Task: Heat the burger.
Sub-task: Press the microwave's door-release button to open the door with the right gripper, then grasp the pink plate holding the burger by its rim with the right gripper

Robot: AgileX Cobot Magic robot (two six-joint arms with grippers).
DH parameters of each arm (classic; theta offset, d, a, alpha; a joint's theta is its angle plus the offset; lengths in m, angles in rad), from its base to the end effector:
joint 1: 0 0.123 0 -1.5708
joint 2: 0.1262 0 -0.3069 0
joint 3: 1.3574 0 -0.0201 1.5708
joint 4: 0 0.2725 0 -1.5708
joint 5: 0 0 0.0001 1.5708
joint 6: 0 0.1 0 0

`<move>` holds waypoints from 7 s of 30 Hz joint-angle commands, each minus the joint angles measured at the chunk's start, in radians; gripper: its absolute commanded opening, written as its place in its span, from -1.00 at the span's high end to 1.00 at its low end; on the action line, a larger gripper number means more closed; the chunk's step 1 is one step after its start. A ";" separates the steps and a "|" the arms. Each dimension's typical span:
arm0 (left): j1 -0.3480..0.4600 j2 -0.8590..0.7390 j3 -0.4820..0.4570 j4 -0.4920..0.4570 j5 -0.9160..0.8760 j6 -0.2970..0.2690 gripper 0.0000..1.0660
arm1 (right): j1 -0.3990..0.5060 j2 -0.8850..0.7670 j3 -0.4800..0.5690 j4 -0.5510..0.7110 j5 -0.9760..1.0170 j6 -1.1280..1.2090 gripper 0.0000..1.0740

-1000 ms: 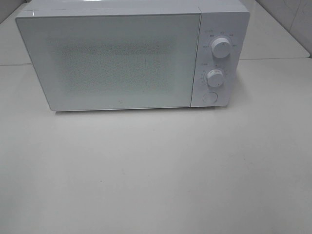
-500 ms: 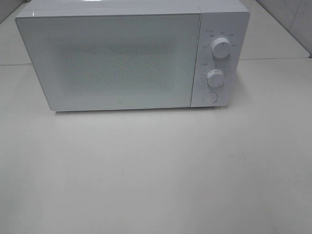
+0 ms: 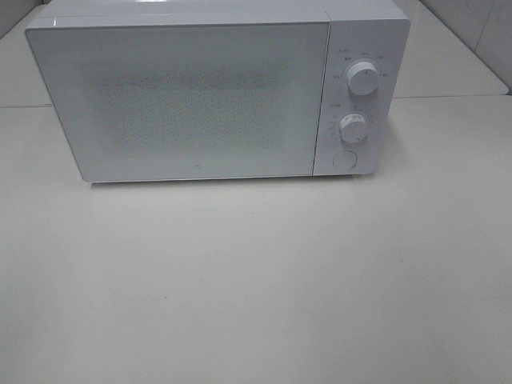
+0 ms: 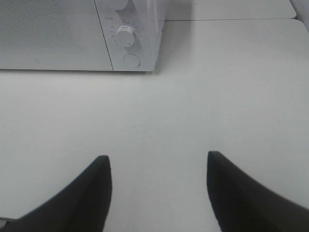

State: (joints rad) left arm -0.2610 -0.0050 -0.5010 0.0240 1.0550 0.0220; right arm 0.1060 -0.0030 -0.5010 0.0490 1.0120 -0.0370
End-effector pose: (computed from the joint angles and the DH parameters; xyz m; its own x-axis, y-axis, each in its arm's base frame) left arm 0.0001 0.0021 0.2845 -0.4220 0.1477 -0.8945 0.2544 0.9663 0.0396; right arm 0.0012 0.0043 0.2884 -0.4041 -0.0541 -0.9131 -0.1479 0.9890 0.0069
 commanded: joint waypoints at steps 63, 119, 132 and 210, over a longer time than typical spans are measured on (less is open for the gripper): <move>0.002 -0.020 0.002 -0.002 -0.016 0.000 1.00 | -0.003 1.189 -0.015 -0.007 -1.171 -0.021 1.00; 0.002 -0.020 0.002 -0.001 -0.016 0.000 1.00 | 0.254 2.019 -0.206 -0.029 -1.827 1.104 1.00; 0.002 -0.020 0.002 -0.001 -0.016 0.000 1.00 | 0.252 2.097 -0.212 0.054 -1.959 1.211 1.00; 0.002 -0.020 0.002 0.000 -0.016 0.000 1.00 | 0.252 1.743 0.018 -0.091 -1.753 0.350 0.91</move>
State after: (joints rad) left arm -0.2610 -0.0050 -0.5010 0.0240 1.0550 0.0220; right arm 0.3600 1.7780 -0.4820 0.0160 -0.8070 0.4360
